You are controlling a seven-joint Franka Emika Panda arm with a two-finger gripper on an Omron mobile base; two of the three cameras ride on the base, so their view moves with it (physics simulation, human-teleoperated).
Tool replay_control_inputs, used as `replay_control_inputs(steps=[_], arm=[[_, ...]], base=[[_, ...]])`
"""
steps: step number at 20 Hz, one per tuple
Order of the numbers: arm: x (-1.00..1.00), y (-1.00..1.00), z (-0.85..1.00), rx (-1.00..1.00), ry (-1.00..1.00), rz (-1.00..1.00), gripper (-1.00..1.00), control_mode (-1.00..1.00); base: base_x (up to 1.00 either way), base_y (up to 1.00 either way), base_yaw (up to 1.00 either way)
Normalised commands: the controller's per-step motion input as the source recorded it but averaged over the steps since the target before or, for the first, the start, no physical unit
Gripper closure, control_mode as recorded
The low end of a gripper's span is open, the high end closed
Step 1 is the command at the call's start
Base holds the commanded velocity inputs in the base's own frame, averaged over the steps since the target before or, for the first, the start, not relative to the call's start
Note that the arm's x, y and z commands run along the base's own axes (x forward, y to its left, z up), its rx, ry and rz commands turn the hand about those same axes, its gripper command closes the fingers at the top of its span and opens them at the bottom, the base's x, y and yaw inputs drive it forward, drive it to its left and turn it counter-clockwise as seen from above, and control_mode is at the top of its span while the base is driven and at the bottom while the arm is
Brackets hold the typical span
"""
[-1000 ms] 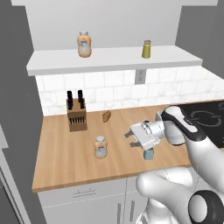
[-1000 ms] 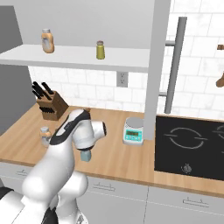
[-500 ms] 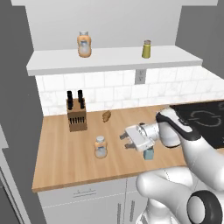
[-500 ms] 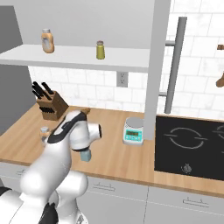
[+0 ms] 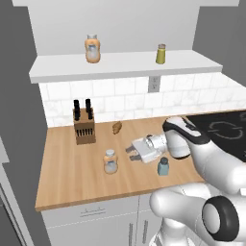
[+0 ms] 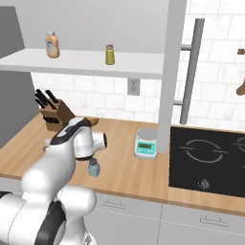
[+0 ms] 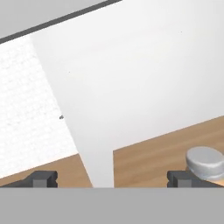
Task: Put the shaker and condiment bottle from the counter next to their counterparts in the cabinet.
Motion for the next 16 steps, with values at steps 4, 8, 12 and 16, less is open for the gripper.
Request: replay_control_inputs(steps=[4, 8, 12, 16], arm=[[-0.02, 0.13, -0.19, -0.06, 0.00, 0.02, -1.00, -1.00], [0.00, 0.43, -0.29, -0.19, 0.00, 0.08, -1.00, -1.00], [0.01, 0.28, 0.00, -0.05, 0.00, 0.00, -1.00, -1.00], [0.02, 0.00, 0.00, 0.00, 0.00, 0.01, -1.00, -1.00]], base=[[0.00, 0.00, 0.00], [0.00, 0.00, 0.00], [0.00, 0.00, 0.00], [0.00, 0.00, 0.00]])
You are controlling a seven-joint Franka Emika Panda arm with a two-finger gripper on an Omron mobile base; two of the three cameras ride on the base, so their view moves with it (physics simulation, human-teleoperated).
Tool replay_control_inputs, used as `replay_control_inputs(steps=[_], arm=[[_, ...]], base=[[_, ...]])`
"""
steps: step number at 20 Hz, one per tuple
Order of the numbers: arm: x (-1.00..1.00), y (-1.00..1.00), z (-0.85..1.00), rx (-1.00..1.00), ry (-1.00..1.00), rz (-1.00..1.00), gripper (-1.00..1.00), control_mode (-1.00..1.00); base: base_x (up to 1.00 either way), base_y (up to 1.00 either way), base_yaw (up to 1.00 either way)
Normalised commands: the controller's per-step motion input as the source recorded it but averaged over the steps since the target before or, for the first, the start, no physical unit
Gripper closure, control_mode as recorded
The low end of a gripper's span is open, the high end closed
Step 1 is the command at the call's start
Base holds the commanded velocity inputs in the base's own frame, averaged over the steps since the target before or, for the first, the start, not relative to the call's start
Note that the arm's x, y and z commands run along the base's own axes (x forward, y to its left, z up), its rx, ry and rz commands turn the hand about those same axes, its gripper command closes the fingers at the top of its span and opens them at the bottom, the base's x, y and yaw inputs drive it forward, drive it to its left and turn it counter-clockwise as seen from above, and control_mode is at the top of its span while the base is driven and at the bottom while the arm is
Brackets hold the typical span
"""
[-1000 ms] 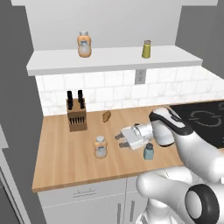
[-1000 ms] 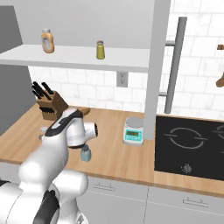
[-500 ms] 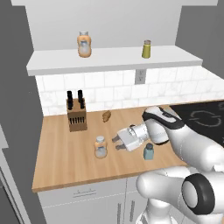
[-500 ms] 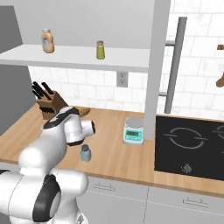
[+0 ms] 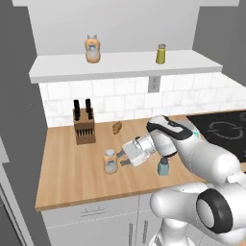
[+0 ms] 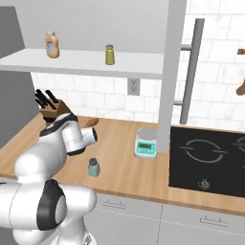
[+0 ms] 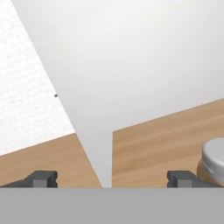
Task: Put the shaker and condiment bottle from the counter next to their counterparts in the cabinet.
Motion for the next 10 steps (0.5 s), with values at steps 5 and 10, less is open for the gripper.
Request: replay_control_inputs(steps=[5, 10], arm=[[0.00, -0.24, 0.00, 0.00, 0.00, 0.00, -1.00, -1.00], [0.00, -0.01, 0.00, 0.00, 0.00, 0.00, -1.00, -1.00]], base=[[0.00, 0.00, 0.00], [0.00, 0.00, 0.00]])
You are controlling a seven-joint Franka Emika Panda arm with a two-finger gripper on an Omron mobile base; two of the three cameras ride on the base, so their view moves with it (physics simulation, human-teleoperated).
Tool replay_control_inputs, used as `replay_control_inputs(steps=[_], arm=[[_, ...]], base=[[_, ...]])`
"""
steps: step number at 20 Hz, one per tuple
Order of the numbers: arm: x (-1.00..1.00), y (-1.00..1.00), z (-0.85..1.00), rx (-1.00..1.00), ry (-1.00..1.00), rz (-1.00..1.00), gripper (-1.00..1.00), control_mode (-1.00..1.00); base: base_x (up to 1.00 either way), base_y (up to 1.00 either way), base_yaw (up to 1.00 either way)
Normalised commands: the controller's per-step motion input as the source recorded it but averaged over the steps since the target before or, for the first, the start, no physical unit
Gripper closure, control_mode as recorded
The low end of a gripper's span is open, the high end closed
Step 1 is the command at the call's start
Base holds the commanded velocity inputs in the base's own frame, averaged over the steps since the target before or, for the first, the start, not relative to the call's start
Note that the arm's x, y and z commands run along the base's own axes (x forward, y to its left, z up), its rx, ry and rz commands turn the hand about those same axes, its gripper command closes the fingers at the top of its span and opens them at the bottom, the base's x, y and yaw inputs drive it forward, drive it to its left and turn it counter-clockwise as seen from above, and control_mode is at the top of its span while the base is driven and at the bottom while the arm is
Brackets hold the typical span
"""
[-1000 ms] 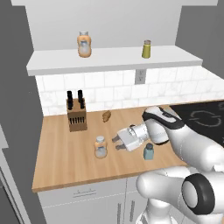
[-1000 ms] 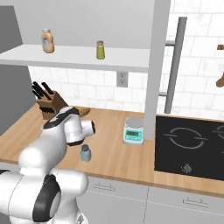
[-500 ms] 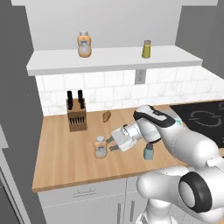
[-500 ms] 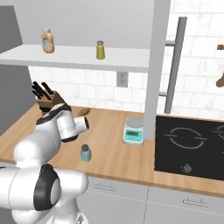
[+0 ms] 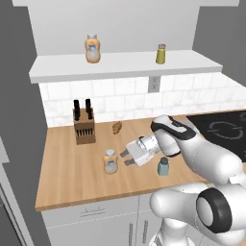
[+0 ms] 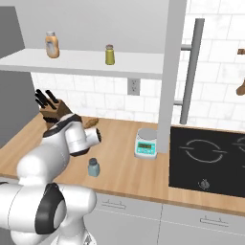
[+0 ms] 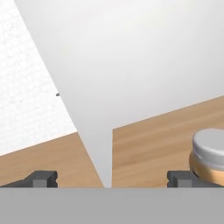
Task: Put the shaker and condiment bottle from the counter next to their counterparts in the cabinet.
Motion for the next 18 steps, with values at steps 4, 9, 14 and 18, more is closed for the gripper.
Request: replay_control_inputs(steps=[4, 9, 14, 18], arm=[[0.34, 0.00, -0.14, 0.00, 0.00, 0.00, -1.00, -1.00], [0.31, -0.07, -0.11, -0.03, 0.00, 0.00, -1.00, -1.00], [0.00, 0.03, -0.06, -0.01, 0.00, 0.00, -1.00, -1.00], [0.00, 0.01, -0.06, 0.00, 0.00, 0.00, -1.00, -1.00]], base=[[0.00, 0.00, 0.00], [0.00, 0.00, 0.00], [0.00, 0.00, 0.00], [0.00, 0.00, 0.00]])
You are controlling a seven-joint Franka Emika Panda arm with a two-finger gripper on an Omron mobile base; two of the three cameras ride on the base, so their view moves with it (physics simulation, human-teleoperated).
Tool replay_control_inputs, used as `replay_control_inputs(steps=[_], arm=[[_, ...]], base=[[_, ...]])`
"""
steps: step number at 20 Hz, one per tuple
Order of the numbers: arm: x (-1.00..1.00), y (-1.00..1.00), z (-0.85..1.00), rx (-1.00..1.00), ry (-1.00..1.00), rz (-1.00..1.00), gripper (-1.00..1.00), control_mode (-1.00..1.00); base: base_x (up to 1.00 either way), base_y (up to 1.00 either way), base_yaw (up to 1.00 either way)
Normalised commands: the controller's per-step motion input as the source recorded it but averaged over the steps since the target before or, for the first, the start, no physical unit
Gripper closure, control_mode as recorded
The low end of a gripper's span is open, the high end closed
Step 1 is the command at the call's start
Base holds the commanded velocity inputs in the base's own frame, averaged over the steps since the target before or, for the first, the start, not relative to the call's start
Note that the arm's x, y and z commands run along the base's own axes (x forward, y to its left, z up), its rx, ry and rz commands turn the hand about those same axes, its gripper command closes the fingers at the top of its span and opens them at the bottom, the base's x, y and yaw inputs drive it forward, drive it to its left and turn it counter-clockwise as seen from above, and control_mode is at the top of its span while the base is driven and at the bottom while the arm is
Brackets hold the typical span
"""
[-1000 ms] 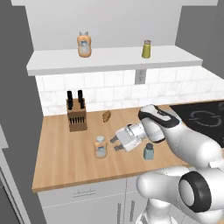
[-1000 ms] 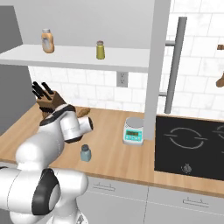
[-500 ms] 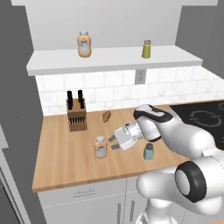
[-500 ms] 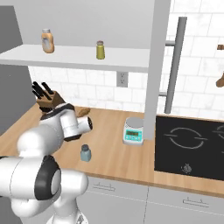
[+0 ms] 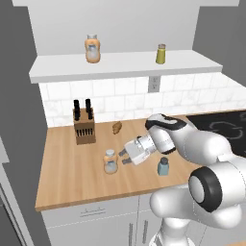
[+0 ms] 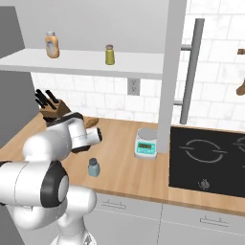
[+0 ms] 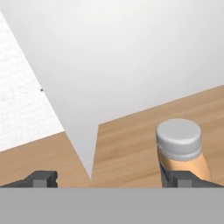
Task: Put the shaker and condiment bottle from the counter next to their counterparts in the cabinet.
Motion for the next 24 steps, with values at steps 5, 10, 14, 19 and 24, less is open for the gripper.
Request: replay_control_inputs(steps=[5, 10, 14, 19, 24], arm=[[0.06, 0.00, -0.04, 0.00, 0.00, 0.00, -1.00, -1.00], [0.16, 0.00, 0.00, 0.00, 0.00, 0.00, -1.00, -1.00], [0.02, 0.02, 0.00, 0.00, 0.00, 0.00, -1.00, -1.00], [0.00, 0.00, -0.11, 0.00, 0.00, 0.00, -1.00, -1.00], [0.05, 0.07, -0.21, 0.00, 0.00, 0.00, -1.00, -1.00]], base=[[0.00, 0.00, 0.00], [0.00, 0.00, 0.00], [0.00, 0.00, 0.00], [0.00, 0.00, 0.00], [0.00, 0.00, 0.00]])
